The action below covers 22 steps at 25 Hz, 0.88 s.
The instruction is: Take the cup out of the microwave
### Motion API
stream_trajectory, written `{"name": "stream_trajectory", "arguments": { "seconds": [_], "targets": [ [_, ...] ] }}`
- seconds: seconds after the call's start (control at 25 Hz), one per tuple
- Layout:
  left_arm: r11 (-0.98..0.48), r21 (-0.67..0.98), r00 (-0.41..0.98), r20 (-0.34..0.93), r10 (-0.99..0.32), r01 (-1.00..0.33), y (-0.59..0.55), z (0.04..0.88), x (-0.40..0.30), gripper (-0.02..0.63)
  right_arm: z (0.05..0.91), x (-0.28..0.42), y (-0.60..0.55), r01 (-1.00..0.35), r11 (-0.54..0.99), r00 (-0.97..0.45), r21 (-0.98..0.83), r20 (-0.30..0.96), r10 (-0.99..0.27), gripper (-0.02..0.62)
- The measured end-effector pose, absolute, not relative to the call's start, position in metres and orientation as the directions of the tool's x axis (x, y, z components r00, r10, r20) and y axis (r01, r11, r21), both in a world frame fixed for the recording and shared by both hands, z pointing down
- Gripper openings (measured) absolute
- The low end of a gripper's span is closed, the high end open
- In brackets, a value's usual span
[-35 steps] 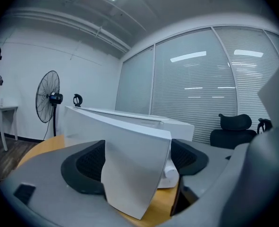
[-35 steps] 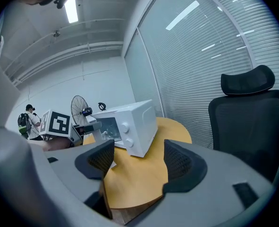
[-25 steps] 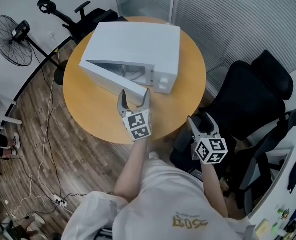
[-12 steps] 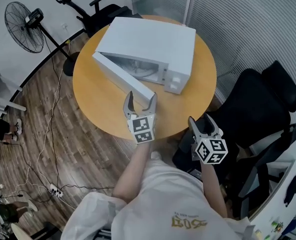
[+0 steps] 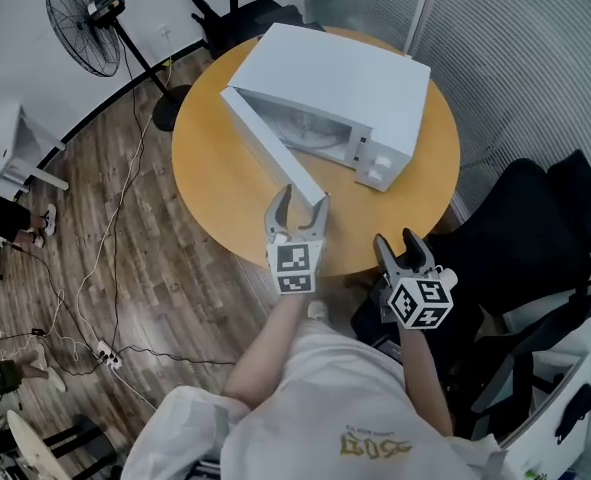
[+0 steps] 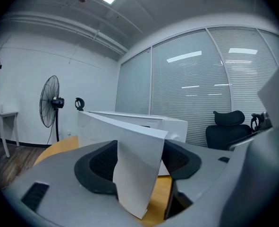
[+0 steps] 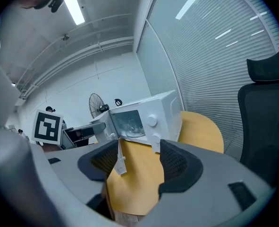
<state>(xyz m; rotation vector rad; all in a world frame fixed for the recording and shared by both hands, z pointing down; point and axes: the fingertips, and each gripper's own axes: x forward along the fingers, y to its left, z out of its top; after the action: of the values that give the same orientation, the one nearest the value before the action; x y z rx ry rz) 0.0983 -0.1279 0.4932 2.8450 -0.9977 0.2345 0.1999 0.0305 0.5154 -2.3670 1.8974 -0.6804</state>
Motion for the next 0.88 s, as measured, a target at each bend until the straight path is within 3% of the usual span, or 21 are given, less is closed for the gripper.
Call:
{"name": "stream_trajectory", "arguments": {
  "seconds": [0.68,0.88],
  "targets": [
    [-0.72,0.114,0.727,0.177,-0.664,-0.685,-0.12,0.497,0.062,0.227,0.54,0.186,0.04,-0.921,-0.235,0.116,-0.311,0.357,-0.927,0.255],
    [-0.689,0.123,0.699,0.174,-0.694,-0.714,-0.121,0.495,0.046,0.207,0.52,0.191,0.043,-0.934,-0.215,0.119,-0.286,0.318,-0.941,0.253]
  ]
}}
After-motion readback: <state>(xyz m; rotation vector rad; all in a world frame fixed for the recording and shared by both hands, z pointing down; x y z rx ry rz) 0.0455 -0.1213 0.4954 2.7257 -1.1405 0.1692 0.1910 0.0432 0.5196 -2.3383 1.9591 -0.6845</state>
